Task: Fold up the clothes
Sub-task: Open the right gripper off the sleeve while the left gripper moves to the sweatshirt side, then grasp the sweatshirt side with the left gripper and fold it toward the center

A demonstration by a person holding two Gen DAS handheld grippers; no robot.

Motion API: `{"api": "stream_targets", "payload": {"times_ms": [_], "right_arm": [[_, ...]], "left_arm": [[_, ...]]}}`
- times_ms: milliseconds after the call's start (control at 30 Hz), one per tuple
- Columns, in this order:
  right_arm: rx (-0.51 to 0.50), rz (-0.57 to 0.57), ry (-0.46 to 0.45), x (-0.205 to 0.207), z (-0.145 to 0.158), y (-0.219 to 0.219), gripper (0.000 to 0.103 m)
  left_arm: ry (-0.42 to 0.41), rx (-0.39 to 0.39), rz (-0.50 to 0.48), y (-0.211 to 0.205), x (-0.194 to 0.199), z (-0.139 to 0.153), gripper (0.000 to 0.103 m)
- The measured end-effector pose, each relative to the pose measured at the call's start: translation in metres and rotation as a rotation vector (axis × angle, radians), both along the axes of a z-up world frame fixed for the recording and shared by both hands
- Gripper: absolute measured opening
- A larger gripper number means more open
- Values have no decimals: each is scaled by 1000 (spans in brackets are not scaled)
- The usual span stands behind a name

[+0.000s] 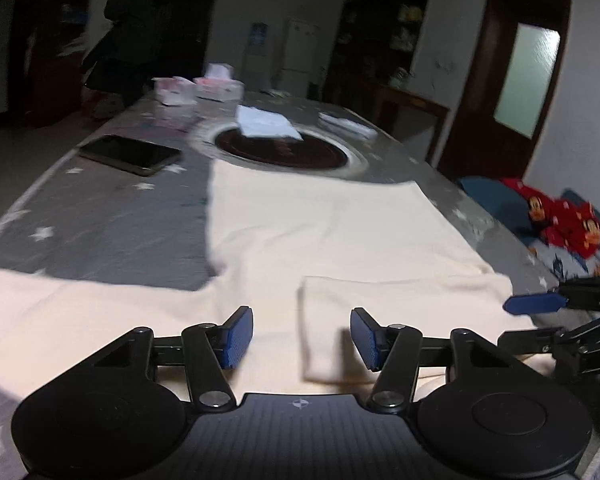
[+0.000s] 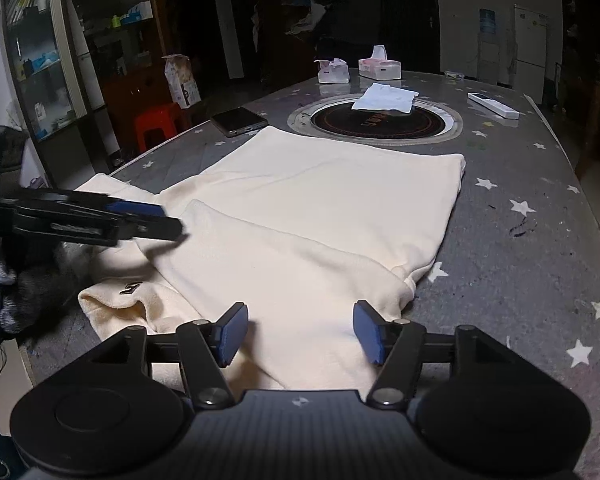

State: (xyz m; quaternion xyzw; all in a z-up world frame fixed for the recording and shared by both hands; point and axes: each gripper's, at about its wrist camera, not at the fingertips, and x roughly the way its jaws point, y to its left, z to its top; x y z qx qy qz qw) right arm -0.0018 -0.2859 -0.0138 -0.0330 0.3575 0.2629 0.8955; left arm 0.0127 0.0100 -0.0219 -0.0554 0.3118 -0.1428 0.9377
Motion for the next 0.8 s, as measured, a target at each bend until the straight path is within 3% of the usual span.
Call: {"api": "stream_targets", "payload": {"times_ms": [133, 433, 500, 633, 800], "right_arm": [[3, -7, 2, 1, 1, 3, 66], [21, -6, -8, -3, 6, 11, 71], [25, -2, -12, -4, 8, 14, 71], [29, 3, -24, -6, 13, 18, 72], [38, -4, -38, -10, 18, 18, 72]], "left_arm": [[-44, 24, 137, 32, -17, 12, 58], [-13, 63, 623, 132, -35, 15, 66], [16, 59, 673, 149, -32, 10, 66], [47, 54, 681, 162, -20, 1, 65], [52, 41, 667, 168, -12, -8, 46]]}}
